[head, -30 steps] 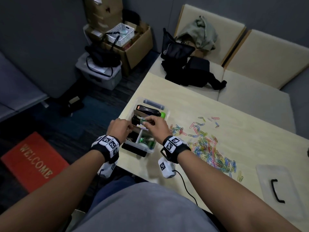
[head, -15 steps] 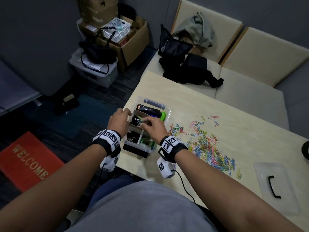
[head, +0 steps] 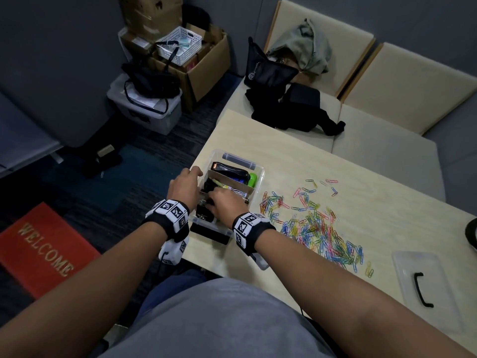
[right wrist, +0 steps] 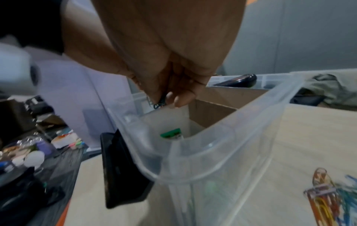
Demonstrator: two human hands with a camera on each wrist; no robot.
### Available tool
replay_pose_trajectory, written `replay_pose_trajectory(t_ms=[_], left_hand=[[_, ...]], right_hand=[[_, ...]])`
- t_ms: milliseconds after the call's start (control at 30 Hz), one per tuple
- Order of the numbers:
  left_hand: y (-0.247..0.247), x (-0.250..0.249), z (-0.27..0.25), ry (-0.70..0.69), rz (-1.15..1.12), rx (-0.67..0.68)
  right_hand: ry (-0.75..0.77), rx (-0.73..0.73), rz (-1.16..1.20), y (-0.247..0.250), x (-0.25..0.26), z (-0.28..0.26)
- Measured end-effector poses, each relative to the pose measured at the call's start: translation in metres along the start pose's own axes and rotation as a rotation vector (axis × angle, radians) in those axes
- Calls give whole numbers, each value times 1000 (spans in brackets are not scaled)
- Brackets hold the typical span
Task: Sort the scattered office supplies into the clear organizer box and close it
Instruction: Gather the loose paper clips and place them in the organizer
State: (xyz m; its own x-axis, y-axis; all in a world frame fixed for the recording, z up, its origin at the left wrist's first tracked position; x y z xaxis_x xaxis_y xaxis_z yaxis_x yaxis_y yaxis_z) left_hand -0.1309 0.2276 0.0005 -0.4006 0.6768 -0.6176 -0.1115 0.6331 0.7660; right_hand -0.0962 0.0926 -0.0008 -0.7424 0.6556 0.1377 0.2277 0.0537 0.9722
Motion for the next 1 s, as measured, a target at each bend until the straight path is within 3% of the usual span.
replay_pose_trajectory(t_ms=[133, 333, 533, 667, 1000], left_hand=[[-2, 0, 0, 0, 7, -10], [-4, -2, -1, 20, 30, -25], [-9, -18, -3, 55, 94, -86], [-20, -46, 0, -20, 42, -133], [-76, -155, 5, -268, -175, 30]], right_hand=[[43, -10, -94, -2, 0, -1], [34, -18, -7, 2, -8, -4], [-12, -134, 133, 8, -24, -14], [-117, -228, 195, 16, -51, -28], [-405, -289, 229, 14, -158, -83]])
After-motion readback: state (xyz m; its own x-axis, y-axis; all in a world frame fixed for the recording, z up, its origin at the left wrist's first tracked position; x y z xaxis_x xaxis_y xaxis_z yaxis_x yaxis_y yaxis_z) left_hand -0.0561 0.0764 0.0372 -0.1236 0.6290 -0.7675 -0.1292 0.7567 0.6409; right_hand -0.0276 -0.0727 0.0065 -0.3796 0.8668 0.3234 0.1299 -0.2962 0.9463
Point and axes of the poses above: each hand's wrist, its own z-axis towards the middle knuckle, its own y-axis out of the back of the hand, x = y × z, the point moved 1 cm from there along z, towards the middle knuckle, and after that the axes turned 13 degrees about -z, right-handed, at the moved point
